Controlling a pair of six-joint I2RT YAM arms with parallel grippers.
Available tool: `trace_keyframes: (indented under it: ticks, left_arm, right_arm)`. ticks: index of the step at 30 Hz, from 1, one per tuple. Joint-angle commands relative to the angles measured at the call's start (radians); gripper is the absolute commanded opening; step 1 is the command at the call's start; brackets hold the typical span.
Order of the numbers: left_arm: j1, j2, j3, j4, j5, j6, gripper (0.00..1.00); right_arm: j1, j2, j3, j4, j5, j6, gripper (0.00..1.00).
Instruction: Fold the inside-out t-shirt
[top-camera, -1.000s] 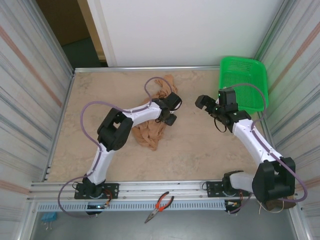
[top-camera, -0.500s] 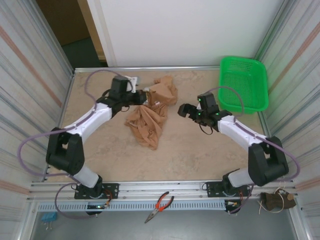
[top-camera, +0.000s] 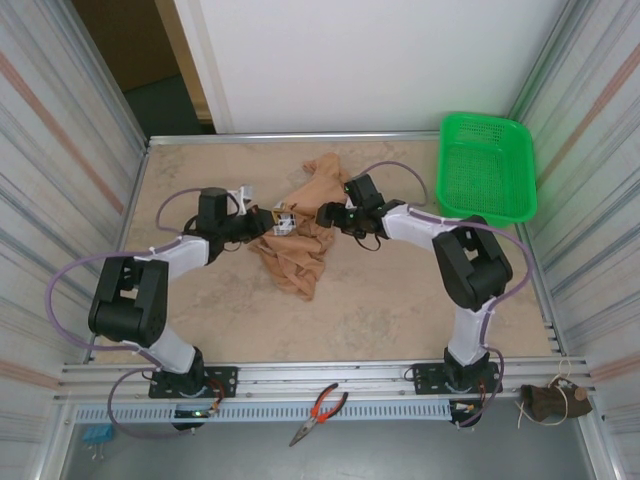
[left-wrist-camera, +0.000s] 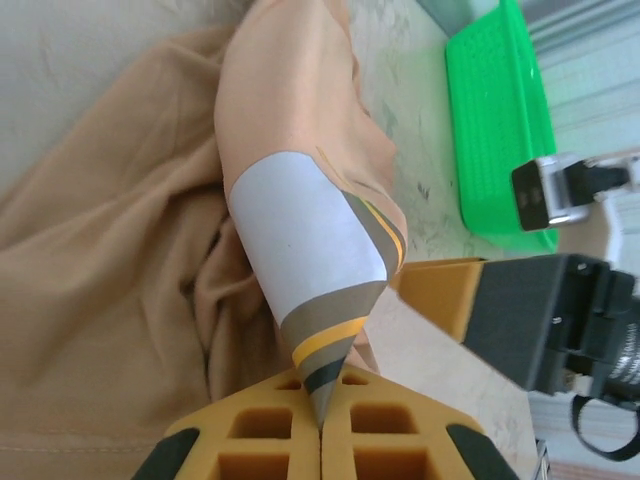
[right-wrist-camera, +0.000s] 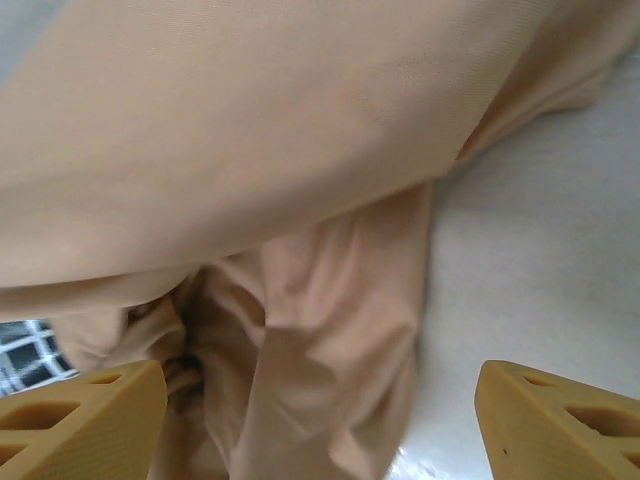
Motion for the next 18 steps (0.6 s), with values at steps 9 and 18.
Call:
trace_keyframes:
  ticks: [9, 18]
  left_arm:
    - [0.109, -0.021, 0.003, 0.108, 0.112, -0.070, 0.00]
    - [0.111, -0.027, 0.028, 0.101, 0.149, -0.073, 0.00]
  right_arm:
    - [-0.005, 0.210, 0.289, -0.070, 0.034, 0.035, 0.77]
    - [-0.022, 0.407, 0.537, -0.093, -0.038, 0.089, 0.56]
